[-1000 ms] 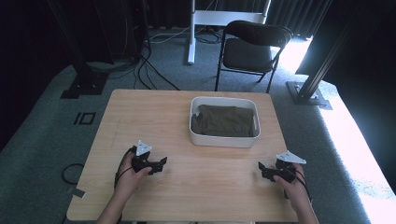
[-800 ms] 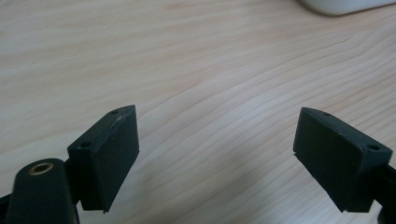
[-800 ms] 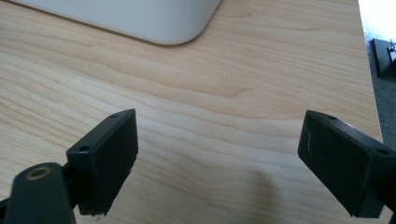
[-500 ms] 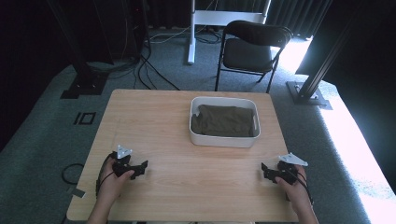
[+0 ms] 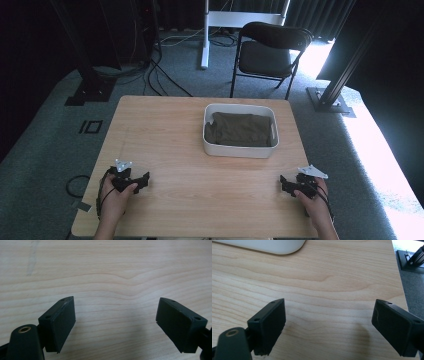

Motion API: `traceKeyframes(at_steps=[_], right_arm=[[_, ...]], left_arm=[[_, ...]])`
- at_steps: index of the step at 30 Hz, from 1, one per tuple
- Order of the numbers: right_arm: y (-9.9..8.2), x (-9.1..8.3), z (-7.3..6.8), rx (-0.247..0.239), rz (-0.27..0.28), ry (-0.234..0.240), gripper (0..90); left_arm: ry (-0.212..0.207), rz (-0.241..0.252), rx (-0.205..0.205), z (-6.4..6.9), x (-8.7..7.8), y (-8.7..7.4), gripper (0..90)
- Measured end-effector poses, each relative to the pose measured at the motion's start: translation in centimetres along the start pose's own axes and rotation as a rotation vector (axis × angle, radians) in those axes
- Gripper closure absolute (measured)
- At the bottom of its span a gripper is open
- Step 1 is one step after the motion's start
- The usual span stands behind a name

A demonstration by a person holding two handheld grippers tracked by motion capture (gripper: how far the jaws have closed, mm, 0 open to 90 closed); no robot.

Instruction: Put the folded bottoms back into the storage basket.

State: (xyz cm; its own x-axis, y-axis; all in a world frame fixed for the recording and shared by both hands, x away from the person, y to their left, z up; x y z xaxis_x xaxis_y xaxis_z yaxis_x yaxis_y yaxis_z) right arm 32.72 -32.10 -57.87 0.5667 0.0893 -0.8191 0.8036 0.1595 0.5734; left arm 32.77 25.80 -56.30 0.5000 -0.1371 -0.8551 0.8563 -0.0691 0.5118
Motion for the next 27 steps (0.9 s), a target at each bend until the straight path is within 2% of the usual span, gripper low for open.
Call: traceKeyframes(at_steps=[2, 4, 5, 6, 7, 8, 10, 12, 13, 15, 18, 20, 25, 27], right_arm=[[-0.1, 0.1, 0.0, 0.007, -0.016, -0.019, 11.7], [-0.1, 0.1, 0.0, 0.030, -0.021, -0.037, 11.8], [-0.1, 0.1, 0.0, 0.036, -0.024, -0.038, 12.2], [-0.2, 0.2, -0.1, 0.047, -0.037, -0.036, 13.2], [-0.3, 0.2, -0.1, 0.079, -0.045, -0.026, 13.4], [-0.3, 0.2, -0.1, 0.102, -0.049, -0.022, 13.2], [-0.3, 0.2, 0.0, 0.105, -0.050, -0.025, 13.2], [-0.3, 0.2, 0.0, 0.106, -0.050, -0.025, 13.2], [-0.3, 0.2, 0.0, 0.106, -0.050, -0.025, 13.2], [-0.3, 0.2, 0.0, 0.105, -0.049, -0.025, 13.1], [-0.3, 0.2, 0.0, 0.106, -0.050, -0.026, 12.9], [-0.3, 0.2, 0.0, 0.106, -0.050, -0.025, 12.8], [-0.3, 0.2, -0.1, 0.100, -0.050, -0.021, 12.8], [-0.3, 0.2, -0.1, 0.096, -0.050, -0.018, 12.8]], left_arm=[[0.015, -0.001, -0.043, -0.3, -0.1, 0.0, 17.5], [0.044, 0.000, -0.060, -0.6, -0.1, -0.1, 17.6], [0.044, 0.000, -0.060, -0.6, -0.1, -0.1, 17.6], [0.032, -0.009, -0.102, -0.7, 0.0, -0.3, 17.5], [0.034, -0.020, -0.109, -0.8, 0.1, -0.4, 17.6], [0.041, -0.028, -0.110, -0.8, 0.2, -0.5, 17.6], [0.060, -0.009, -0.118, -0.9, 0.3, -0.6, 17.6], [0.088, -0.006, -0.086, -0.9, 0.4, -0.7, 17.6], [0.088, -0.006, -0.086, -0.9, 0.4, -0.7, 17.6], [0.133, 0.011, -0.047, -1.0, 0.7, -0.9, 17.5], [0.146, 0.010, -0.056, -0.8, 0.8, -0.8, 17.3], [0.174, 0.004, -0.112, -0.6, 0.9, -0.9, 12.7], [0.174, -0.004, -0.112, -0.4, 1.0, -0.8, 8.7], [0.168, -0.013, -0.099, -0.3, 1.1, -0.7, 4.2]])
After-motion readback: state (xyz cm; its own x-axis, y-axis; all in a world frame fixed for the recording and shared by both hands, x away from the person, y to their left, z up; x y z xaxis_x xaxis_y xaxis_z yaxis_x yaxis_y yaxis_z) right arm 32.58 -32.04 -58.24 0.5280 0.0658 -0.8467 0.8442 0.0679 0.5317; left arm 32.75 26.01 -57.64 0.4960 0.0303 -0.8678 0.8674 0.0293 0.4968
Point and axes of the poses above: each handheld gripper's, and its own axes: x roughly forward along the jaws, y roughly out of its top, z roughly to its right, the point moved 3 cm from there along x, roughly forward along the jaws, and after that the axes turned 15 degrees about -z, right-handed, at the moved point
